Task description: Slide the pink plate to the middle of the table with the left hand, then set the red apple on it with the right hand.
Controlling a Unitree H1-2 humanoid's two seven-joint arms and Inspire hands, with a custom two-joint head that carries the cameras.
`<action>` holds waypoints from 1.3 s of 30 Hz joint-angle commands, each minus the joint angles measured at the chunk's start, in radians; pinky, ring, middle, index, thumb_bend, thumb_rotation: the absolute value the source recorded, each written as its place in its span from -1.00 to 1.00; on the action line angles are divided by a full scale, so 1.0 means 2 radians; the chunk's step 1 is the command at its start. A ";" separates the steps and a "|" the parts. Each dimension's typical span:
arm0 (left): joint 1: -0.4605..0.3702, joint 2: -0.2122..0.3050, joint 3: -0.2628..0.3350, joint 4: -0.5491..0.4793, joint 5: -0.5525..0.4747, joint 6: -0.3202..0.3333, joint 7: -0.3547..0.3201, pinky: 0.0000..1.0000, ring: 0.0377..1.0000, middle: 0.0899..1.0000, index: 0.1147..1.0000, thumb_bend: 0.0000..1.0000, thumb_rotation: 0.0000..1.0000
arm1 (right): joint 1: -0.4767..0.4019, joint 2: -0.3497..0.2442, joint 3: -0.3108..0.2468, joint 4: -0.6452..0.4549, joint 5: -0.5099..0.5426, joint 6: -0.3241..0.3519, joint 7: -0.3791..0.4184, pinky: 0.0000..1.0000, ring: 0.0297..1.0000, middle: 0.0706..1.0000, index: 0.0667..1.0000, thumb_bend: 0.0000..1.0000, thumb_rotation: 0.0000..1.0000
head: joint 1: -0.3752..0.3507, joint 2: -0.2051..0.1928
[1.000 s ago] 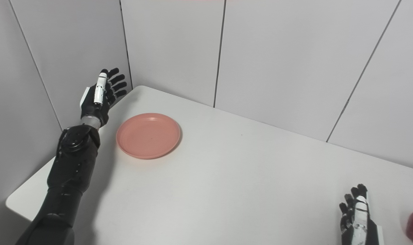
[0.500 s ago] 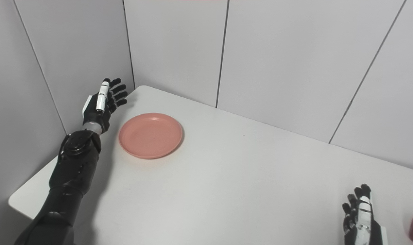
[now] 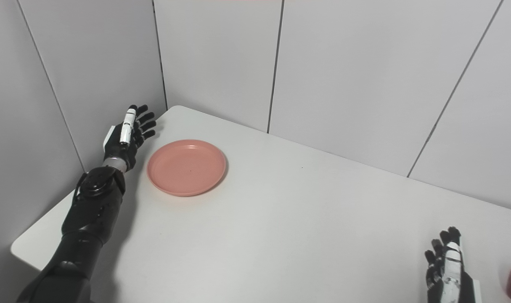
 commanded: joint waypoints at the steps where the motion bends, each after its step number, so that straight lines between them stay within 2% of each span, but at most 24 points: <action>1: -0.021 0.017 0.001 0.000 -0.002 -0.024 -0.005 0.70 0.69 0.67 0.63 -0.32 1.00 | -0.012 -0.001 -0.002 -0.016 0.004 -0.002 0.002 1.00 1.00 1.00 1.00 -1.00 1.00 | 0.000 0.000; 5: -0.024 0.019 -0.001 0.021 0.002 -0.037 -0.005 0.67 0.67 0.65 0.60 -0.31 1.00 | -0.012 -0.003 -0.001 -0.015 0.002 -0.005 0.005 1.00 1.00 1.00 1.00 -1.00 1.00 | 0.000 0.002; 16: -0.018 0.017 -0.012 0.030 0.004 -0.036 -0.013 0.67 0.68 0.66 0.63 -0.29 1.00 | -0.011 -0.003 -0.001 -0.022 0.000 0.005 0.001 1.00 1.00 1.00 1.00 -1.00 1.00 | 0.000 0.004; 19: -0.022 0.018 -0.011 0.049 -0.002 -0.042 -0.022 0.70 0.69 0.68 0.64 -0.29 1.00 | -0.011 -0.004 -0.001 -0.020 -0.001 0.002 0.002 1.00 1.00 1.00 1.00 -1.00 1.00 | 0.001 0.005; 21: -0.019 0.015 -0.011 0.044 -0.003 -0.042 -0.023 0.70 0.69 0.69 0.65 -0.30 1.00 | -0.012 -0.004 -0.002 -0.016 0.002 -0.004 0.004 1.00 1.00 1.00 1.00 -1.00 1.00 | 0.001 0.005; 28: -0.020 0.015 -0.013 0.060 -0.010 -0.049 -0.039 0.71 0.70 0.71 0.68 -0.27 0.99 | -0.012 -0.005 -0.001 -0.020 0.000 0.003 0.003 1.00 1.00 1.00 1.00 -1.00 1.00 | 0.000 0.007; 39: -0.019 0.004 -0.016 0.052 -0.017 -0.034 -0.033 0.69 0.68 0.68 0.64 -0.30 1.00 | -0.011 -0.005 -0.002 -0.020 0.003 0.002 0.003 1.00 1.00 1.00 1.00 -1.00 1.00 | -0.001 0.009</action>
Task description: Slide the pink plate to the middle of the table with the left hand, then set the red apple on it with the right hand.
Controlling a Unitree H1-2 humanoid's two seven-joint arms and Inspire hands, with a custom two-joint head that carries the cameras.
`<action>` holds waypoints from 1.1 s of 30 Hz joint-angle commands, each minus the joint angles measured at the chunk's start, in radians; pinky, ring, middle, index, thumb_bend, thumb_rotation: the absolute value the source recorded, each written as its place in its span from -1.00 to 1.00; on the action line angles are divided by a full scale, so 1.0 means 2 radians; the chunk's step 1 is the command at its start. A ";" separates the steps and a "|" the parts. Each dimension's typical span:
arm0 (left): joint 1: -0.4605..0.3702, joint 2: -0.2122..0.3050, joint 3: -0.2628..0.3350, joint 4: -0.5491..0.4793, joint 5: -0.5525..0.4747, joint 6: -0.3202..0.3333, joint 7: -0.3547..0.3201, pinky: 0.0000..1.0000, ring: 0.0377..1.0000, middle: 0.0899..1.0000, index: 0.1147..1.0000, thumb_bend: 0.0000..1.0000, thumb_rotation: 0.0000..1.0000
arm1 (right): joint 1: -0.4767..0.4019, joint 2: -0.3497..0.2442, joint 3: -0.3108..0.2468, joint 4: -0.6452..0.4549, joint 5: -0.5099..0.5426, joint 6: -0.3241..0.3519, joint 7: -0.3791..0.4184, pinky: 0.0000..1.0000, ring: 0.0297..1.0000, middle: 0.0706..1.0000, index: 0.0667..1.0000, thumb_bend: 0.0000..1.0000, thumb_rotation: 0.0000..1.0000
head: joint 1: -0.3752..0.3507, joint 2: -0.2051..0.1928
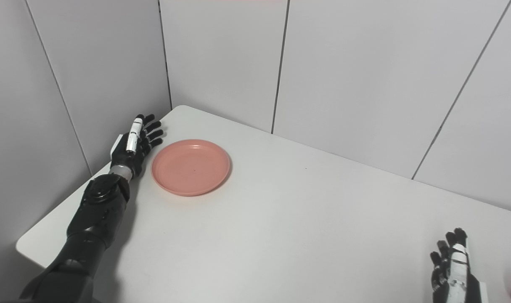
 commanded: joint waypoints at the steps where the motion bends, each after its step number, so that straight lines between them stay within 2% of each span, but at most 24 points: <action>1: -0.015 0.001 -0.006 -0.010 -0.001 0.007 -0.005 0.67 0.68 0.68 0.63 -0.30 1.00 | -0.012 -0.002 -0.001 -0.017 0.002 -0.001 0.002 1.00 1.00 1.00 1.00 -1.00 1.00 | 0.000 0.000; 9: -0.005 -0.005 -0.021 -0.037 0.001 0.023 -0.010 0.75 0.72 0.73 0.70 -0.32 1.00 | -0.011 -0.001 0.000 -0.019 0.001 0.003 0.001 1.00 1.00 1.00 1.00 -1.00 1.00 | -0.003 0.001; 15: 0.002 -0.017 -0.029 -0.056 -0.002 0.033 -0.004 0.71 0.71 0.72 0.69 -0.33 0.92 | -0.011 0.001 -0.001 -0.021 0.001 0.004 -0.002 1.00 1.00 0.99 1.00 -1.00 1.00 | -0.004 0.002; 23: 0.003 -0.028 -0.033 -0.077 0.003 0.061 0.005 0.70 0.71 0.72 0.69 -0.40 1.00 | -0.011 0.004 0.001 -0.027 0.000 0.012 -0.005 1.00 1.00 1.00 1.00 -1.00 1.00 | -0.007 0.002; 33: 0.007 -0.037 -0.047 -0.088 0.007 0.067 0.008 0.71 0.69 0.70 0.68 -0.35 1.00 | -0.010 0.003 0.001 -0.026 0.001 0.013 -0.001 1.00 1.00 1.00 1.00 -0.99 1.00 | -0.011 0.004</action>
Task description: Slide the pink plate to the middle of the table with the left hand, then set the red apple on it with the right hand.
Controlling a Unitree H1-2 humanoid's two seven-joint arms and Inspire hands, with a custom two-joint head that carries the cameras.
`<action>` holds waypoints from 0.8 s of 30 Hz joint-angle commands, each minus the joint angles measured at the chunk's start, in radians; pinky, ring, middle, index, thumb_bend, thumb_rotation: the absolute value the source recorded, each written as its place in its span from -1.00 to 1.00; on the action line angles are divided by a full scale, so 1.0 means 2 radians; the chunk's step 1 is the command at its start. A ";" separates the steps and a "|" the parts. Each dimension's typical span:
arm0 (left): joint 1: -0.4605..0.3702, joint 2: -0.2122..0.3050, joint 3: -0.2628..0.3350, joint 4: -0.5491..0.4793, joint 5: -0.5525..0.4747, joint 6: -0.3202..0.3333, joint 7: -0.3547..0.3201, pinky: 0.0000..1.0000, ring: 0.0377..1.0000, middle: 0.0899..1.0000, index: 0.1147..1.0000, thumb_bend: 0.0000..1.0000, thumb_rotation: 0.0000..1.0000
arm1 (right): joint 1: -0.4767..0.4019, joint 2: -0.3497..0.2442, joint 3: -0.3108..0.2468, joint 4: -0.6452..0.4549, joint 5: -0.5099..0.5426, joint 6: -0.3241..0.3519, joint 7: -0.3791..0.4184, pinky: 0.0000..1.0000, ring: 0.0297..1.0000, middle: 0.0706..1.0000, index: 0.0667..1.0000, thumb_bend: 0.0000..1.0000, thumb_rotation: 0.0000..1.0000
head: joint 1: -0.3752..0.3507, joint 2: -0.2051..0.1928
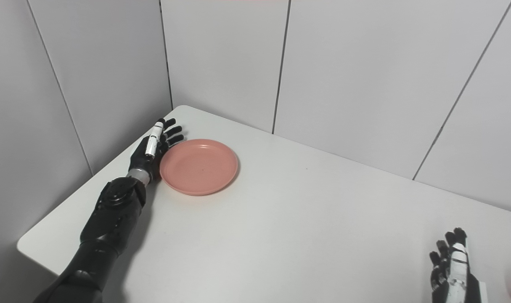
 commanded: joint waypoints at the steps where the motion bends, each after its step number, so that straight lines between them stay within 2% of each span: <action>1: -0.008 -0.005 -0.010 -0.010 0.005 0.012 -0.007 0.73 0.71 0.71 0.69 -0.36 1.00 | -0.011 0.000 0.000 -0.014 0.003 -0.001 0.002 1.00 1.00 1.00 1.00 -0.99 1.00 | -0.001 0.000; 6: -0.007 -0.011 -0.018 -0.001 0.008 0.003 -0.009 0.75 0.72 0.72 0.70 -0.37 1.00 | -0.010 0.002 -0.001 -0.013 0.002 -0.005 0.001 1.00 1.00 0.99 1.00 -0.98 1.00 | -0.003 0.002; 17: -0.012 -0.032 -0.031 -0.012 0.019 0.020 0.001 0.72 0.68 0.68 0.66 -0.38 1.00 | -0.009 0.004 -0.001 -0.015 0.000 -0.003 0.000 1.00 0.99 0.98 0.99 -0.97 1.00 | -0.008 0.005; 24: -0.013 -0.036 -0.047 -0.018 0.022 0.011 -0.011 0.70 0.68 0.68 0.67 -0.36 1.00 | -0.008 0.004 0.001 -0.014 -0.004 -0.008 0.000 1.00 0.99 0.97 0.99 -0.95 1.00 | -0.013 0.007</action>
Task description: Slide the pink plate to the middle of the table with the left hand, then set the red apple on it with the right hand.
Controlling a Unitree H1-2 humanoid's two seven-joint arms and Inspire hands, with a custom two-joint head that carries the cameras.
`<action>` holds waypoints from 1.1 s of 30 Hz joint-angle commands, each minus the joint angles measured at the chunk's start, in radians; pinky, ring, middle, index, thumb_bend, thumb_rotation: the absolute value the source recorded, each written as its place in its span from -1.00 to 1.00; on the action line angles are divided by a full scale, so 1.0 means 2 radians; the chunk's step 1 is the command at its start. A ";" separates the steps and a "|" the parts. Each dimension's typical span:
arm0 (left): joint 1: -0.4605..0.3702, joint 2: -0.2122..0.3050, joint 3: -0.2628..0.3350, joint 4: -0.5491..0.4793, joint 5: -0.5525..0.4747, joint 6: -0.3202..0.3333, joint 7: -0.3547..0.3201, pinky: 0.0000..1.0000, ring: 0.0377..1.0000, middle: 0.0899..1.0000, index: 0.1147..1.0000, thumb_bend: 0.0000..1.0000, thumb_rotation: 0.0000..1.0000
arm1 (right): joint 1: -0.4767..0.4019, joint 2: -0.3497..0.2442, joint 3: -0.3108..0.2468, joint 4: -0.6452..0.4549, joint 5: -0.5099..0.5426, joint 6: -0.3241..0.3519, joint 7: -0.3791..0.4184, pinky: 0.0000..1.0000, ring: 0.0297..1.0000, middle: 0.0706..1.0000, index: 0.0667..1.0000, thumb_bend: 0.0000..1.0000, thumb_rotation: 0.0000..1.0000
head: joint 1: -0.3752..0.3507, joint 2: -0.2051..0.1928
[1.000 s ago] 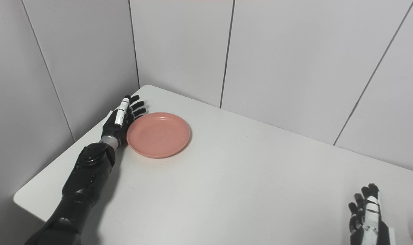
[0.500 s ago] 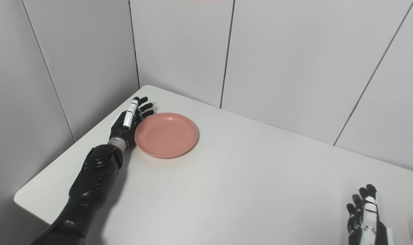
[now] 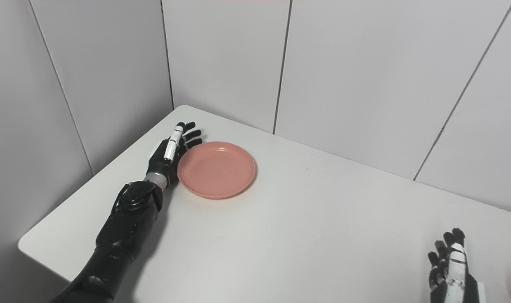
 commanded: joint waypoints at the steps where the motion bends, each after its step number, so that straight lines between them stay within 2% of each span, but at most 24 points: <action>1: -0.012 -0.009 -0.012 -0.001 0.002 0.007 -0.017 0.70 0.68 0.68 0.67 -0.35 1.00 | -0.009 0.000 0.001 -0.014 -0.003 -0.008 0.000 1.00 0.99 0.96 0.99 -0.95 1.00 | -0.003 0.002; 15: -0.016 -0.016 -0.036 0.002 0.009 -0.004 -0.031 0.68 0.67 0.67 0.64 -0.30 1.00 | -0.010 0.004 -0.001 -0.008 -0.003 -0.014 0.000 1.00 0.98 0.96 0.99 -0.91 1.00 | -0.016 0.011; 33: -0.011 -0.029 -0.051 -0.016 0.010 0.010 -0.039 0.66 0.66 0.66 0.63 -0.33 1.00 | -0.009 0.001 0.003 0.013 -0.010 -0.040 0.008 1.00 0.98 0.96 0.97 -0.76 1.00 | -0.035 0.027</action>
